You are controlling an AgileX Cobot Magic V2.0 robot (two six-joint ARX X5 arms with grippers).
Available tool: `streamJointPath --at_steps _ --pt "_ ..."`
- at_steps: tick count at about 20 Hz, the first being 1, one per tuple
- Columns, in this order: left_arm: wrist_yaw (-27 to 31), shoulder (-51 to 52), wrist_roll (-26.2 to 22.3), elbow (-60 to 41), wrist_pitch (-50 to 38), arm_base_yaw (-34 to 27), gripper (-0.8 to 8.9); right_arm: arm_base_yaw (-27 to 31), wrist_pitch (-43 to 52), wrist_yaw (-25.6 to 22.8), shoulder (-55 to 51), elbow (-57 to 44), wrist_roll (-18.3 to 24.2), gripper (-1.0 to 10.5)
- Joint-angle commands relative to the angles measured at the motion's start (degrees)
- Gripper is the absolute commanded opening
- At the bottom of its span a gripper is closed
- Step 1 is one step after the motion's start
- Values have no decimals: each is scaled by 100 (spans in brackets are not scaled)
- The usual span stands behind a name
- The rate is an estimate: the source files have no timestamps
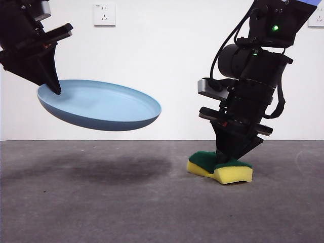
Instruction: Pick up the plate,pick up the cloth,clean the plate with the cloth
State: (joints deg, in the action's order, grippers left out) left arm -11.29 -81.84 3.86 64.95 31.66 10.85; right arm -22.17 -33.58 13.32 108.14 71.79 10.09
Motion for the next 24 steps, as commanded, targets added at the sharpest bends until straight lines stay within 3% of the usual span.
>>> streamJointPath --at_steps 1,8,18,21,24 --pt "79 -243 -94 13 -35 50 -8 -17 -46 -20 -35 -4 -24 -16" --pt "57 -1139 -35 13 -192 531 -8 -184 52 22 -881 -2 -264 -16" --pt "-466 -1274 723 13 -1115 1493 -8 -1373 881 2 -964 -4 -428 -17" --pt "-669 -1272 894 13 -1333 1493 -8 -1672 632 4 -826 -4 -437 -17" --pt "-728 -1259 999 13 -1375 1456 -8 -1805 -245 -142 -730 -4 -374 -17"
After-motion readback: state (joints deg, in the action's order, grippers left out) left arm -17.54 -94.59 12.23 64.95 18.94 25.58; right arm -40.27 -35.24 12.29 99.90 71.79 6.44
